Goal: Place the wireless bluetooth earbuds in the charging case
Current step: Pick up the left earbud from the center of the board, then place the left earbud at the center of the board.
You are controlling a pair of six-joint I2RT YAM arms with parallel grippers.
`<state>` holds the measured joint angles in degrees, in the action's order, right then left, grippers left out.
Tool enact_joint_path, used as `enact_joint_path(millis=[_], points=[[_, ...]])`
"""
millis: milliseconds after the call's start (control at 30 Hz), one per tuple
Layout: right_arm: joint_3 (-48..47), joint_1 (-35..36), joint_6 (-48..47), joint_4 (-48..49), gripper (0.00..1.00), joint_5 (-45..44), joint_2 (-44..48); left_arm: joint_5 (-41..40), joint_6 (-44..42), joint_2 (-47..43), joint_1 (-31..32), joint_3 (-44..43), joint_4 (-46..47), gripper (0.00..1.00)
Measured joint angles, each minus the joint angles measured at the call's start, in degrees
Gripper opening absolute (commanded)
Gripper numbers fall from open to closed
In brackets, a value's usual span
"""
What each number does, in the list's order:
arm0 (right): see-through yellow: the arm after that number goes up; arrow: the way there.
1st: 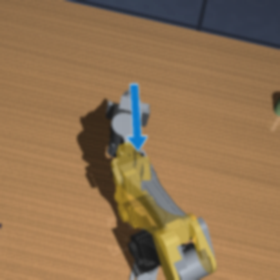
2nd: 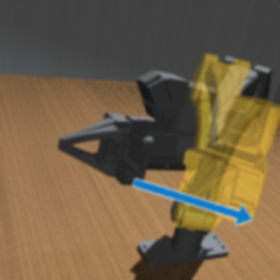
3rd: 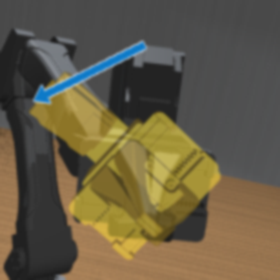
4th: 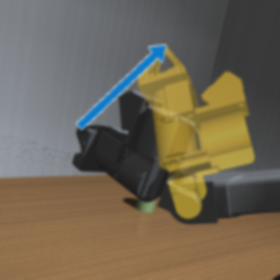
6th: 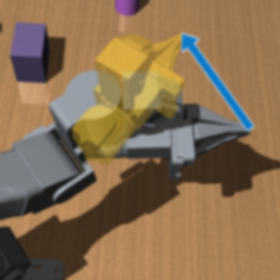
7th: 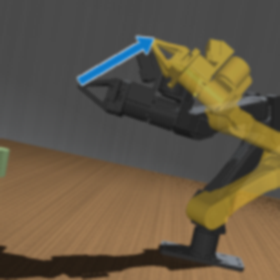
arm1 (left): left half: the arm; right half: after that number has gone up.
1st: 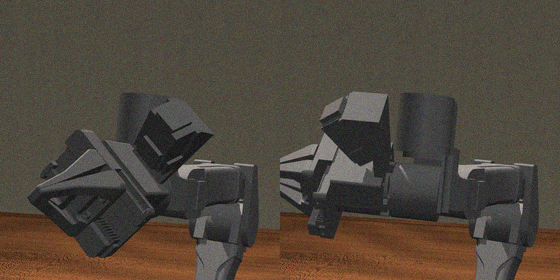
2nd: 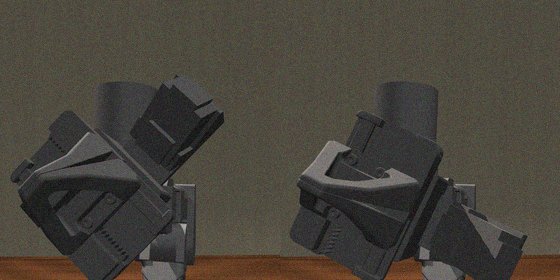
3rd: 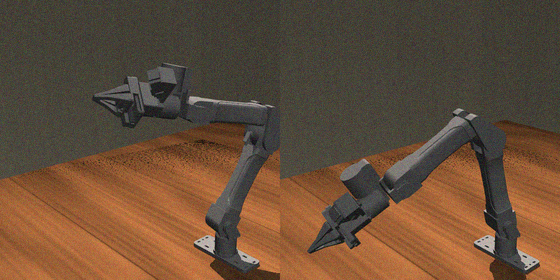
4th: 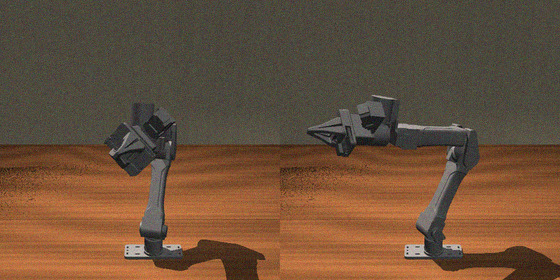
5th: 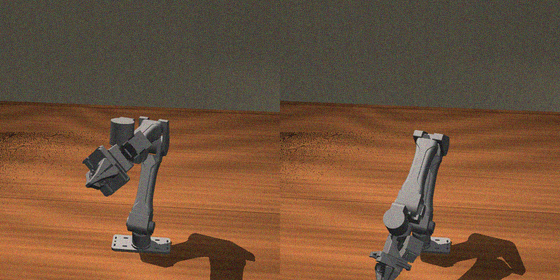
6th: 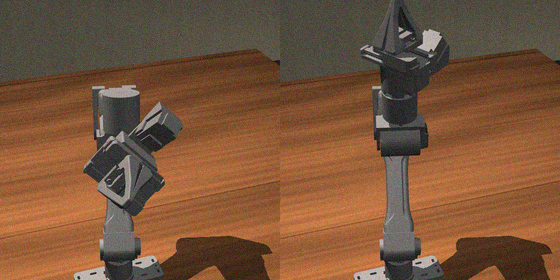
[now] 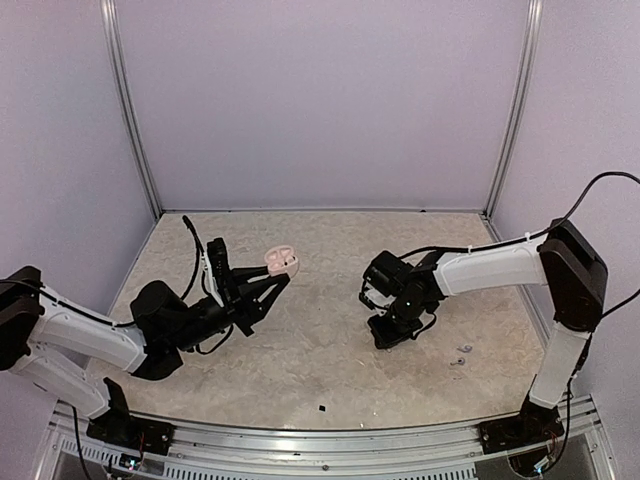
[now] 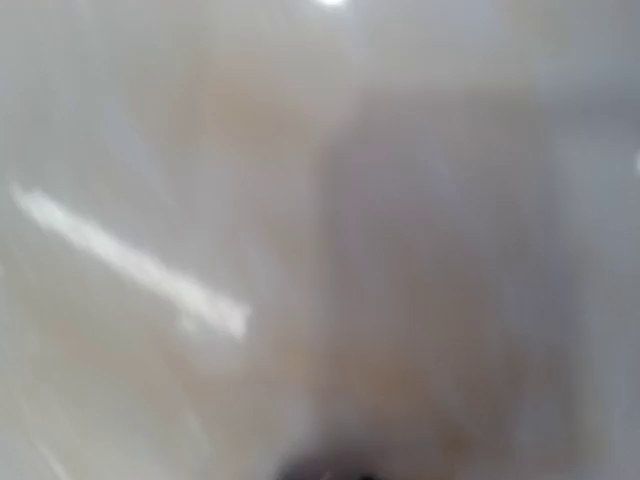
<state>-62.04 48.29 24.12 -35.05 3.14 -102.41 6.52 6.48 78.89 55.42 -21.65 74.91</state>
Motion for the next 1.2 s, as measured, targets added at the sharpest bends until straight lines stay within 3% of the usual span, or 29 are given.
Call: enact_joint_path(millis=[367,667,933,1200], points=[[-12.24,1.73,-9.77,-4.42,0.18,0.11,-9.05,-2.60,0.22,-7.10,-0.39,3.15,-1.97,0.02],[-12.15,5.79,-11.65,-12.26,0.22,-2.16,-8.63,-2.67,0.13,-7.39,-0.39,3.41,-3.52,0.02],[-11.15,10.21,-12.28,-20.02,0.40,-4.50,-7.91,-2.38,0.15,-7.39,-0.39,3.41,-3.43,0.02],[-14.93,11.54,-12.96,-26.32,0.41,-5.68,-10.82,-2.25,0.15,-7.39,-0.39,3.61,-3.37,0.02]])
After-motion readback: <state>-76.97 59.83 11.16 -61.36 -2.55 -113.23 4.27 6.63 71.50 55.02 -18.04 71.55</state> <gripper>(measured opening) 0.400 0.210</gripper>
